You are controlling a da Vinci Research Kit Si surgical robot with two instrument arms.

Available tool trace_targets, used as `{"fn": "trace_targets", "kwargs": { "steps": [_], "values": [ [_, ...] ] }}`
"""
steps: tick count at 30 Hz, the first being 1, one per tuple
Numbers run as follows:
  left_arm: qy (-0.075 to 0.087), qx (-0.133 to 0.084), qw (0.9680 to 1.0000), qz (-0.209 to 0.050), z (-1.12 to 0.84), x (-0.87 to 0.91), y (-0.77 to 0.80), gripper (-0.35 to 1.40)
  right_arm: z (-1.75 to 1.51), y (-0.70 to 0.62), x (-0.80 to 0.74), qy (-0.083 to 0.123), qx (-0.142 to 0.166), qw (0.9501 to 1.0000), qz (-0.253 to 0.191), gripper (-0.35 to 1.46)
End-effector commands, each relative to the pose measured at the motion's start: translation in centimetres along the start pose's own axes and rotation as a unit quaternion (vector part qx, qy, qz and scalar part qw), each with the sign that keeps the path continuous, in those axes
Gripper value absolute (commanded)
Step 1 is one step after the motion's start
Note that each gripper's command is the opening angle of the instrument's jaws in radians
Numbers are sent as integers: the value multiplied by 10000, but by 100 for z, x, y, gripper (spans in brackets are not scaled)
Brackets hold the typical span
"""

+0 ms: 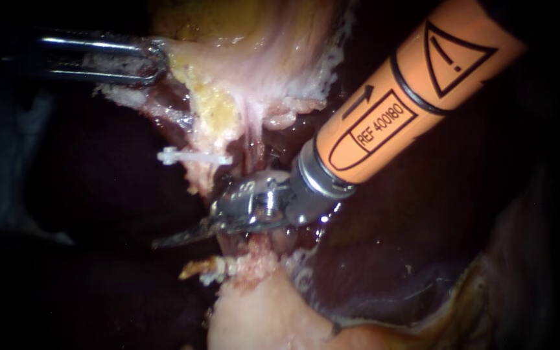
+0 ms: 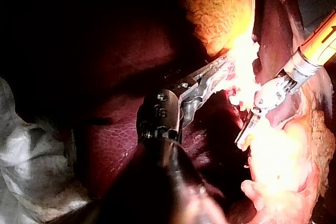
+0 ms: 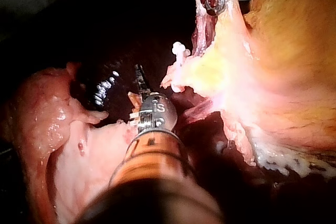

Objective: Go back from the cut left tube

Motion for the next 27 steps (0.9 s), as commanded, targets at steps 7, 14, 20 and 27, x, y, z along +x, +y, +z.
{"fn": "trace_targets", "kwargs": {
  "steps": [7, 14, 20, 27],
  "values": [
    [-1, -1, 10000, 1, 0, 0, 0, -35, 3, -2, 0, 50, -205, 9997, 123, 24],
    [-1, -1, 10000, 1, 0, 0, 0, -35, 6, -5, 3, 439, -344, 9983, 150, 119],
    [-2, -3, 10000, 1, 0, 0, 0, -35, 6, -6, 3, 537, -351, 9977, 208, 130],
    [-5, -8, 10000, 3, -2, 0, -1, -35, -16, -20, 0, 723, -1171, 9905, 36, 145]
  ]
}}
